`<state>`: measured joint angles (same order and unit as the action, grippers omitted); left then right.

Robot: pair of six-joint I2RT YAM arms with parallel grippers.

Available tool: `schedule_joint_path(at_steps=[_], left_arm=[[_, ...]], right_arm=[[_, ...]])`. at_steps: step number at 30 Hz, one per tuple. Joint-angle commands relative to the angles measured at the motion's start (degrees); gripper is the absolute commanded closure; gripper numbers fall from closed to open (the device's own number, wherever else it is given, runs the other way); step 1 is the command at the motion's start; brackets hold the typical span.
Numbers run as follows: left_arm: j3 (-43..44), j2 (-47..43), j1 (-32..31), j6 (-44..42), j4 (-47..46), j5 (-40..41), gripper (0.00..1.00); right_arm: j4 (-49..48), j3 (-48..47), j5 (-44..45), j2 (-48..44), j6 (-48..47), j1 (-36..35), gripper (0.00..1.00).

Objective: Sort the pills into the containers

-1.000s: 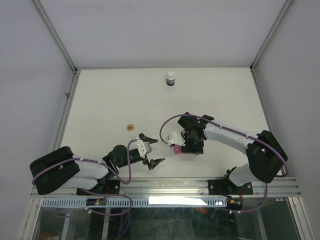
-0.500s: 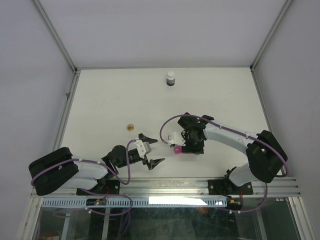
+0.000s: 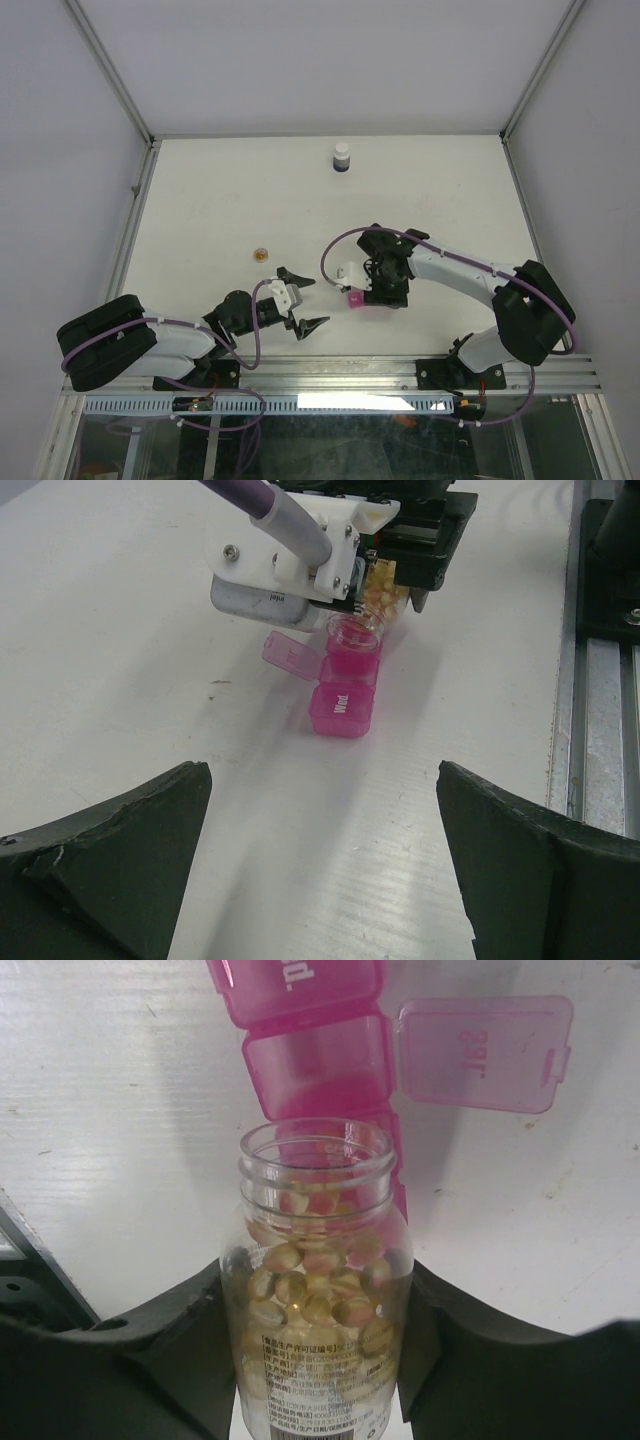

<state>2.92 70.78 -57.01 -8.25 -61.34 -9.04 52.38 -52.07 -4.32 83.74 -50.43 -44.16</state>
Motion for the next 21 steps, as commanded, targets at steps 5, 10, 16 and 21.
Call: schedule_joint_path(at_steps=[5, 10, 16, 21], left_arm=[[-0.97, -0.44, -0.38, 0.45, -3.23, -0.21, 0.01], [-0.96, -0.29, -0.38, 0.48, -3.27, -0.26, 0.01], [-1.01, -0.19, -0.38, 0.35, -3.57, -0.23, 0.01], [-0.96, 0.03, -0.36, 0.32, -3.84, -0.36, 0.01]], right_arm=[[-1.33, -1.67, 0.28, -1.97, 1.56, -1.64, 1.0], [-0.65, -1.48, 0.01, -1.58, 1.65, -1.54, 1.0], [-1.98, -0.69, 3.02, -1.89, 1.43, -1.71, 1.0], [-2.19, -0.38, 3.94, -2.06, 1.12, -2.07, 1.0]])
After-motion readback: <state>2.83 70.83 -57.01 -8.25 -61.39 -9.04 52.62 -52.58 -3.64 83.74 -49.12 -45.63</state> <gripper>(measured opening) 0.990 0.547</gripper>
